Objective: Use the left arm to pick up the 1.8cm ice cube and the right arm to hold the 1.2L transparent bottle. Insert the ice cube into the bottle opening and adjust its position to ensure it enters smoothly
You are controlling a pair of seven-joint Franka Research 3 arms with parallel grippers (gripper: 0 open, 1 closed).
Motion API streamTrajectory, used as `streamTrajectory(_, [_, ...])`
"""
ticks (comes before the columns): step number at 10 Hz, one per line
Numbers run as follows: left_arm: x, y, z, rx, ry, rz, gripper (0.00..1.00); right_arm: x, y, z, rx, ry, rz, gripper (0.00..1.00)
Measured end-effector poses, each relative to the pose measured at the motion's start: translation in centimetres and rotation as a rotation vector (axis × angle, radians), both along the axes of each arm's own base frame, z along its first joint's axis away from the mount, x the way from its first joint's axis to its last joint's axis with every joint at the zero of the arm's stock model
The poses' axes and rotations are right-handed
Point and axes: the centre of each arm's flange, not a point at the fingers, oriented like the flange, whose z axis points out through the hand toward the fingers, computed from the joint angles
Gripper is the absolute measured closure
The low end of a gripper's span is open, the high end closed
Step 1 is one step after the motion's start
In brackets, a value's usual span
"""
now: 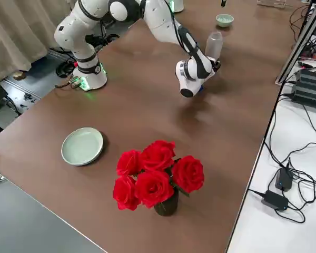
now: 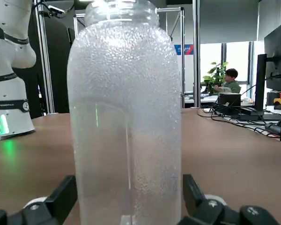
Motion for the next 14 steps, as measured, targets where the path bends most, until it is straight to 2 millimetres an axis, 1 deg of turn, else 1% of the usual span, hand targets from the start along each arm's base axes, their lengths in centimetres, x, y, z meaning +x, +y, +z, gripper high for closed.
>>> streamTrajectory(2, [0.2,-3.6,-1.7,-0.001,-0.029,0.032,0.79,0.0,0.0,0.0,0.0,0.0,0.0,0.0])
streamTrajectory(3, [-0.1,-5.0,-2.1,-0.004,-0.065,0.047,0.79,0.0,0.0,0.0,-0.001,0.0,0.0,0.0])
streamTrajectory(4, [-0.6,-6.2,-2.0,-0.018,-0.093,0.058,0.79,0.0,0.0,0.0,-0.001,0.0,0.0,0.0])
streamTrajectory(5, [-0.9,-6.9,-2.0,-0.035,-0.108,0.067,0.79,0.0,0.0,0.0,-0.001,0.0,0.0,0.0])
streamTrajectory(6, [-0.8,-7.3,-2.5,-0.046,-0.113,0.072,0.79,0.0,0.0,0.0,-0.001,0.0,-0.001,0.0])
streamTrajectory(9, [-0.1,-9.0,-5.8,-0.065,-0.12,0.097,0.79,0.0,-0.1,-0.1,-0.001,0.001,0.0,0.0])
streamTrajectory(10, [-0.4,-9.9,-6.6,-0.063,-0.134,0.096,0.79,0.0,-0.1,-0.1,-0.001,0.001,-0.001,0.0])
streamTrajectory(12, [-1.3,-11.1,-6.5,-0.066,-0.154,0.091,0.79,0.0,-0.1,-0.1,-0.001,0.001,-0.001,0.0])
streamTrajectory(14, [-1.1,-11.0,-6.2,-0.069,-0.16,0.095,0.79,0.0,-0.1,-0.1,-0.001,0.002,-0.001,0.0])
